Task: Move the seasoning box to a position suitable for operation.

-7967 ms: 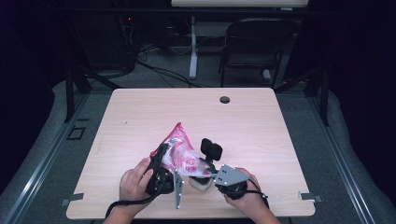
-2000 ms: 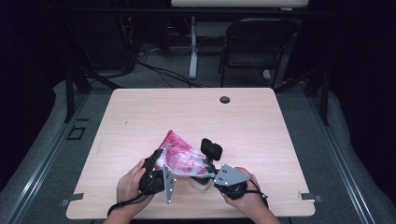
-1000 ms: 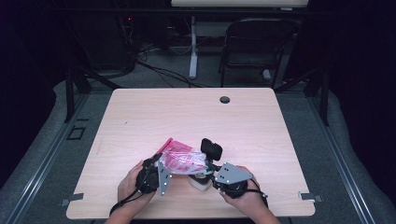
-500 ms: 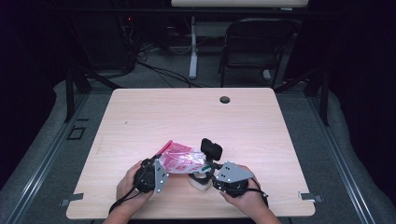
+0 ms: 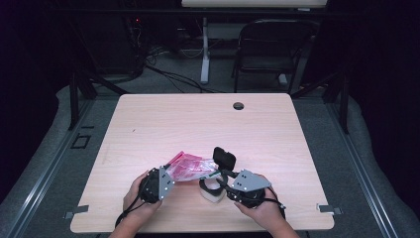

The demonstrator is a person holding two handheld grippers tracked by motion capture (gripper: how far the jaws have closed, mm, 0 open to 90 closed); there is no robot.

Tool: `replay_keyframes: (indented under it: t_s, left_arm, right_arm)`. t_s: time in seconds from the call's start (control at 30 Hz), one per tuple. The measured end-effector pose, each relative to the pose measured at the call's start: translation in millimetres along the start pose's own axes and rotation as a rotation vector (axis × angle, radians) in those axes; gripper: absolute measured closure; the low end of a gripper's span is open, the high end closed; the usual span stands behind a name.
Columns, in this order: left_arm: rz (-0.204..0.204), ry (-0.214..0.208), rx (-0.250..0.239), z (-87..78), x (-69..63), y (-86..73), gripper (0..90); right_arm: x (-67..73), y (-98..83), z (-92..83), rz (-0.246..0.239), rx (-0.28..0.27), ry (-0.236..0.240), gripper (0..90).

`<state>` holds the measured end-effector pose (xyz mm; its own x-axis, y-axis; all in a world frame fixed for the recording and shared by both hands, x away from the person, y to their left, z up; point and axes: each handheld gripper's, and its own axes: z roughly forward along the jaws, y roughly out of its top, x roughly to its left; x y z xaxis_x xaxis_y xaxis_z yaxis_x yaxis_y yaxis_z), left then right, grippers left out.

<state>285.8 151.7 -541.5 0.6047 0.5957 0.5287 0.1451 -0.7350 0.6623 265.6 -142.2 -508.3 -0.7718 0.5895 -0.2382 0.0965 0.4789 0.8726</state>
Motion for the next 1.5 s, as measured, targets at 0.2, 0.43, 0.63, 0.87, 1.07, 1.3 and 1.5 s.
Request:
replay_keyframes:
  t_s: [0.2, 0.43, 0.63, 0.87, 1.07, 1.3, 1.5]
  left_arm:
    - [-0.035, -0.037, -0.015, 0.0, 2.8, -2.1, 70.1]
    - [-0.085, -0.064, -0.027, -0.1, 5.9, -4.2, 70.1]
    - [-0.093, -0.073, -0.032, 0.5, 6.1, -4.0, 70.1]
    - [-0.118, -0.088, -0.037, 0.1, 7.6, -4.0, 70.1]
    - [-0.156, -0.094, -0.043, 1.0, 9.7, -5.4, 70.2]
    - [-0.210, -0.116, -0.051, 1.2, 14.8, -7.7, 70.2]
    - [-0.240, -0.125, -0.057, 1.3, 17.8, -9.7, 70.3]
  right_arm:
    - [-1.2, -0.6, 0.2, 0.010, 0.000, 0.010, 63.1]
    - [-1.5, -1.2, 0.7, 0.020, 0.002, 0.019, 62.1]
    - [-1.1, -1.6, 1.7, 0.017, 0.008, 0.018, 62.1]
    - [-1.0, -1.9, 2.1, 0.020, 0.007, 0.017, 62.2]
    - [-1.1, -2.0, 1.9, 0.021, 0.005, 0.016, 62.2]
    - [-1.5, -1.9, 1.4, 0.019, 0.007, 0.012, 62.2]
    - [-1.2, -2.0, 1.9, 0.020, 0.006, 0.014, 62.2]
